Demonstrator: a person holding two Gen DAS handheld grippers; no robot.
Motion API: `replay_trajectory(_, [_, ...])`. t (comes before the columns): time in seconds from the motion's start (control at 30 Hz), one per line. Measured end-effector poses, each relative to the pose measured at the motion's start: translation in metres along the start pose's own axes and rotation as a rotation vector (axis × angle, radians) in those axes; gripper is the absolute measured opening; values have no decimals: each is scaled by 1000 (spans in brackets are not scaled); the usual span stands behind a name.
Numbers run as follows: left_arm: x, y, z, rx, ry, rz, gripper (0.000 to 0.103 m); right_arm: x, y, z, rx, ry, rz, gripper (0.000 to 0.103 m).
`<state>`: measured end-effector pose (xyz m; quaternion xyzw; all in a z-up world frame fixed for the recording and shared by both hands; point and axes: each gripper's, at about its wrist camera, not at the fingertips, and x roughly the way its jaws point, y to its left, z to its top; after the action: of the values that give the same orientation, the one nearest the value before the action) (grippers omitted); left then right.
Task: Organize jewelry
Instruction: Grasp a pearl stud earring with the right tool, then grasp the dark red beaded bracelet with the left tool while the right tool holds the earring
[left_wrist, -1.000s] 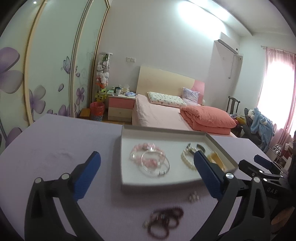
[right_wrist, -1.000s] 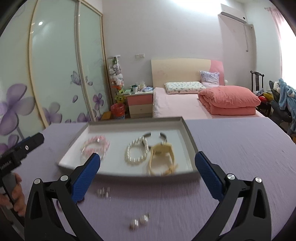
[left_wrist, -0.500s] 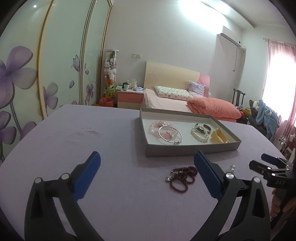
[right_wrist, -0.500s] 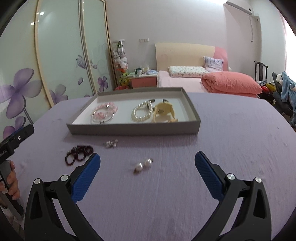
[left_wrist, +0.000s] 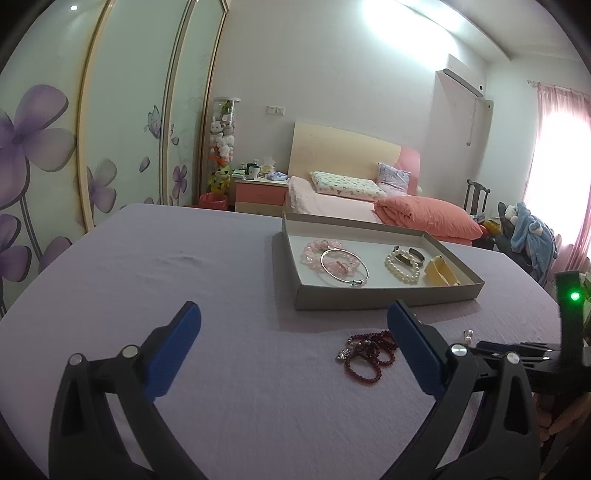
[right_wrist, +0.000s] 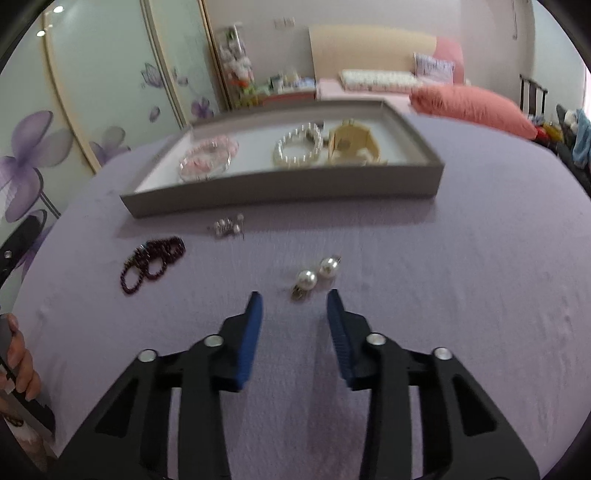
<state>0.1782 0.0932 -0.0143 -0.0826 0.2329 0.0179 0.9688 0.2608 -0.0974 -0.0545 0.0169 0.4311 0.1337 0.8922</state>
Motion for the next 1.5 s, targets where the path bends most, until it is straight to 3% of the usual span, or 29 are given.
replay_trajectory(0.17, [2,0,0,-2,4,-4,98,5,6,5,-12,7,-36,29])
replay_trajectory(0.37, [1,0,0,-3,7,-2,98,5,4,7,0,9,-62,14])
replay_trajectory(0.67, [5,-2,-2,6,25,-5,98,-7,-7,-2,-12,12,-57,14])
replay_trajectory(0.9, [15,-20,-4,49,69,-29,98,-21,-48,-11,79,-2,-165,14])
replay_trajectory(1.0, [24,-33,-6,87,121,-35,98,-23,-66,-9,134,-9,-194,14])
replay_trajectory(1.2, [56,-68,-14,172,274,-38,98,-22,-69,-8,143,-11,-185,14])
replay_trajectory(1.33, [78,-82,-19,176,355,-29,98,-24,-75,-10,161,-15,-162,14])
replay_trajectory(1.5, [95,-88,-21,183,414,-14,87,-26,-80,-12,162,-16,-156,14])
